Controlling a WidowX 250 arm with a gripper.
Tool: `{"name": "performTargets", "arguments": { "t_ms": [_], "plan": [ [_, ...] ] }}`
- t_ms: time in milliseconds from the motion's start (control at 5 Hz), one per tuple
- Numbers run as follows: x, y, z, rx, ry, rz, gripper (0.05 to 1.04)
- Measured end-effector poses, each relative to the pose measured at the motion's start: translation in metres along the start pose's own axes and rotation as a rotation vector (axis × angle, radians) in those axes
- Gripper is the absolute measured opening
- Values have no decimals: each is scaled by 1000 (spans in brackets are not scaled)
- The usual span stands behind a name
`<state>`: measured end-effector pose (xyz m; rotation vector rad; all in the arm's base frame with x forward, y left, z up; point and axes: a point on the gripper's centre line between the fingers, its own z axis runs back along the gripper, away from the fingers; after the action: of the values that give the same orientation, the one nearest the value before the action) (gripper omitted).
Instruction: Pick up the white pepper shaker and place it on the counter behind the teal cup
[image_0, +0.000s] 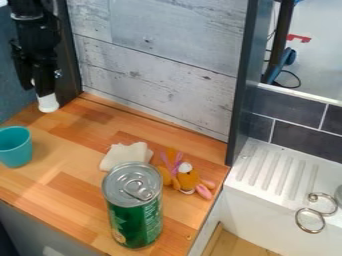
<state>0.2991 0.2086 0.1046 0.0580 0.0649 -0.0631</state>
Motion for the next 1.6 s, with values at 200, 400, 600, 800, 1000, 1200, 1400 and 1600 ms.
{"name": "performTargets", "arguments": {
  "t_ms": [200, 400, 600, 800, 1000, 1200, 1400, 1600],
  "plan": [
    [-1, 17, -7, 17, -20, 17, 588],
    [2, 27, -19, 7, 5, 20, 589],
    [-4, 34, -40, -27, 59, 22, 588],
    [-3, 44, -55, -58, 67, 24, 588],
    [0, 45, -60, -68, 72, 13, 589],
    [1, 44, -61, -72, 74, 5, 589],
    [0, 42, -61, -86, 81, -1, 659],
    [0, 42, -60, -86, 81, -1, 948]
  ]
}}
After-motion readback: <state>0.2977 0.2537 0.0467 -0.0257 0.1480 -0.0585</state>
